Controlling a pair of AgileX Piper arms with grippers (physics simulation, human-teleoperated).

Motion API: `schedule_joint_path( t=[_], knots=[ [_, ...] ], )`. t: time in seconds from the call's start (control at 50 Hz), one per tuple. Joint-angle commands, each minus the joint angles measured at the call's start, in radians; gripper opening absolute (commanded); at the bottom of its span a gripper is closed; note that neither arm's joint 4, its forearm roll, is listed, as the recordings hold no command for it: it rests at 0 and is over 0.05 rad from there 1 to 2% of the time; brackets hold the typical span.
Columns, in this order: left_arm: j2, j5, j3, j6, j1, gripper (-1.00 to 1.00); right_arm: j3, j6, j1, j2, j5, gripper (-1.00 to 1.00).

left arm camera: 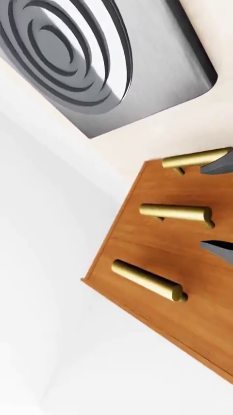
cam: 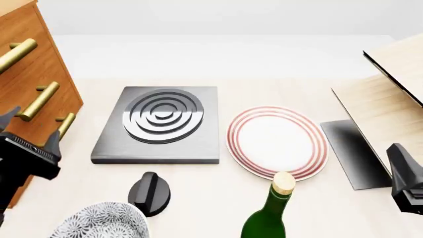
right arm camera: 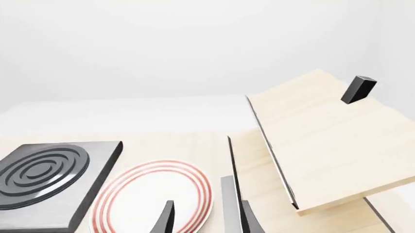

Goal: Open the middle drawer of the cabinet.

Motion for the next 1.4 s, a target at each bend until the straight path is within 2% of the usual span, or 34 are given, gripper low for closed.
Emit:
schedule_joint_path(
  t=[0.02, 0.3, 0.6, 0.88, 0.92, 1.04, 1.22, 1.32, 1.34, 1.4],
  knots=[
    [0.078, -0.043, -0.030, 0.024, 0.027, 1.00, 0.000, 0.000, 0.000, 0.001, -0.001, 1.00],
    [0.087, -0.040, -0.065, 0.041, 0.064, 1.00, 0.000, 0.000, 0.000, 0.000, 0.000, 1.00],
    [0.164, -0.042, -0.127, 0.063, 0.073, 1.00, 0.000, 0.000, 0.000, -0.004, 0.004, 1.00],
    [0.243, -0.043, -0.193, 0.101, 0.085, 1.00, 0.000, 0.000, 0.000, -0.004, 0.005, 1.00],
    [0.251, -0.044, -0.200, 0.132, 0.096, 1.00, 0.000, 0.000, 0.000, -0.004, 0.005, 1.00],
    [0.260, -0.044, -0.209, 0.116, 0.095, 1.00, 0.000, 0.000, 0.000, -0.004, 0.004, 1.00],
    [0.299, -0.044, -0.245, 0.132, 0.110, 1.00, 0.000, 0.000, 0.000, -0.004, 0.004, 1.00],
    [0.335, -0.044, -0.262, 0.144, 0.123, 1.00, 0.000, 0.000, 0.000, -0.004, 0.005, 1.00],
    [0.429, -0.043, -0.316, 0.144, 0.161, 1.00, 0.000, 0.000, 0.000, -0.004, 0.004, 1.00],
    [0.448, -0.044, -0.324, 0.149, 0.164, 1.00, 0.000, 0.000, 0.000, -0.004, 0.005, 1.00]
  ],
)
